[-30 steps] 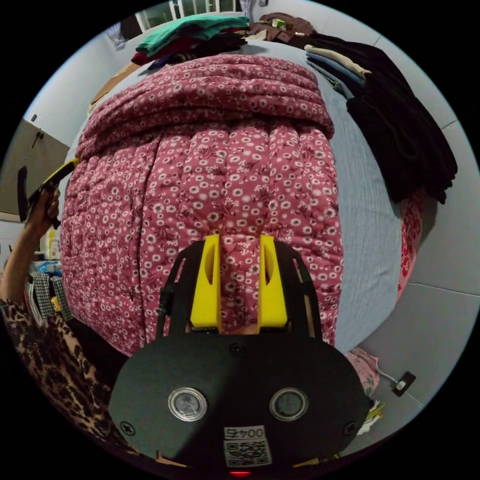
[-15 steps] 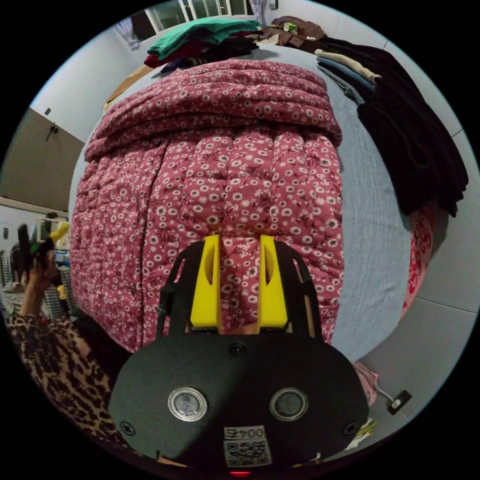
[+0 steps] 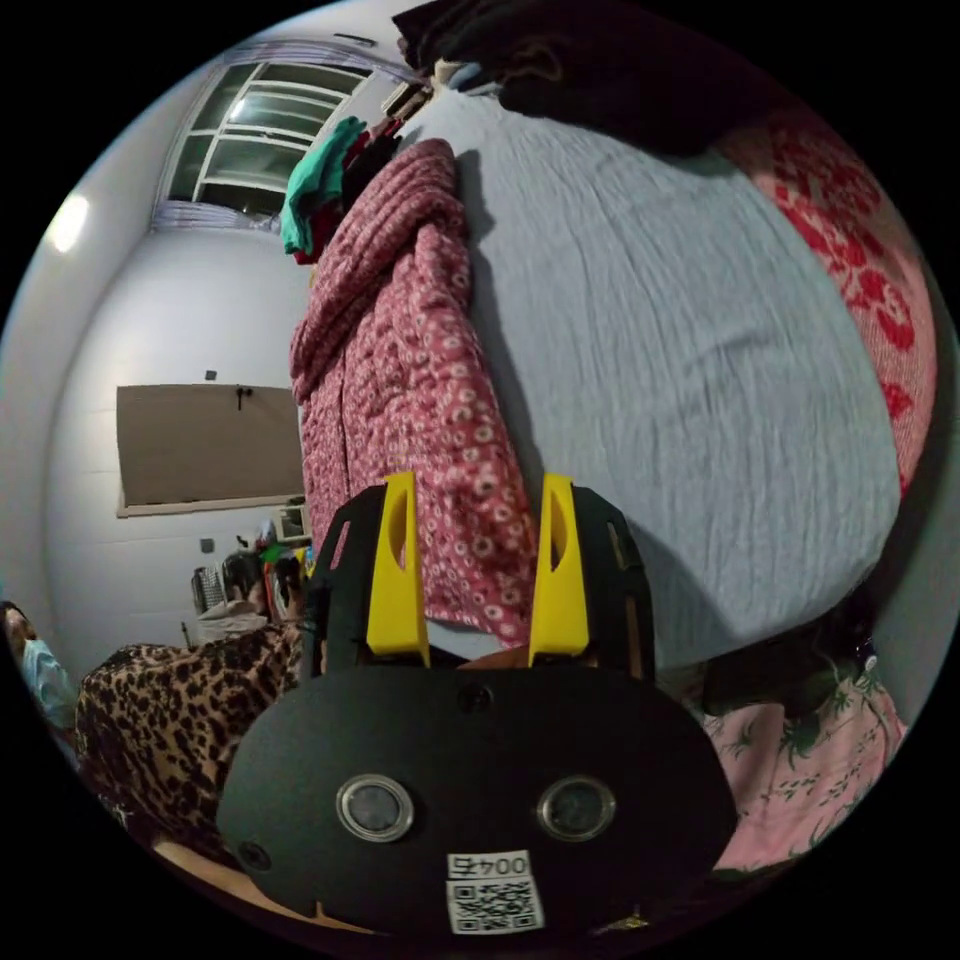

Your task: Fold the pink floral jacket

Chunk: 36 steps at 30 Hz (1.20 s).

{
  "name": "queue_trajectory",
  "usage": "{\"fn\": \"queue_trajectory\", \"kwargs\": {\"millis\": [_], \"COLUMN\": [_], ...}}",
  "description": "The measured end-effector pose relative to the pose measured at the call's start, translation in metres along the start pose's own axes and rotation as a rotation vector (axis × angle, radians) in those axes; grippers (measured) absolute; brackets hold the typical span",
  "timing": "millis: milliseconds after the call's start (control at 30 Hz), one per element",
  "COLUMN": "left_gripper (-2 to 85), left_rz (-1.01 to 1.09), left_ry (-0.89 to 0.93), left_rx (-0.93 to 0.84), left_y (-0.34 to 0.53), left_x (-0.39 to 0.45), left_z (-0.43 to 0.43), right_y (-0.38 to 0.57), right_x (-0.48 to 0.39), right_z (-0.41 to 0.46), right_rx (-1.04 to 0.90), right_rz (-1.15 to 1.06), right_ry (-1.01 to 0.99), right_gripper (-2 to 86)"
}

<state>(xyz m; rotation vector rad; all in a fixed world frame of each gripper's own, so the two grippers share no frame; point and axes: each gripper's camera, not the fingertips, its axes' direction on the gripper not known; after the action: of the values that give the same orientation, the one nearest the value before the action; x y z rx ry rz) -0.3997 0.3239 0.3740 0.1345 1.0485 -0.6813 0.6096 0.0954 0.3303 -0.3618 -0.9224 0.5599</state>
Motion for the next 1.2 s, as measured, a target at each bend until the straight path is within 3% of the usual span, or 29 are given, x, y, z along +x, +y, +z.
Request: {"fn": "queue_trajectory", "kwargs": {"millis": [400, 867, 1200], "left_gripper": [15.0, 17.3, 13.6], "left_rz": [-0.051, -0.12, -0.173], "left_ry": [0.09, -0.087, 0.06], "left_rx": [0.113, 0.148, 0.199], "left_y": [0.052, 0.086, 0.115], "left_x": [0.005, 0.017, 0.014], "left_z": [-0.006, -0.007, 0.0], "right_y": [0.059, 0.092, 0.108], "right_x": [0.069, 0.104, 0.115], "right_z": [-0.013, -0.036, -0.031], "right_rx": [-0.011, 0.046, 0.047], "right_rz": [-0.033, -0.026, -0.007], "right_ry": [-0.207, -0.177, -0.273], "right_gripper": [13.3, 12.8, 13.1]}}
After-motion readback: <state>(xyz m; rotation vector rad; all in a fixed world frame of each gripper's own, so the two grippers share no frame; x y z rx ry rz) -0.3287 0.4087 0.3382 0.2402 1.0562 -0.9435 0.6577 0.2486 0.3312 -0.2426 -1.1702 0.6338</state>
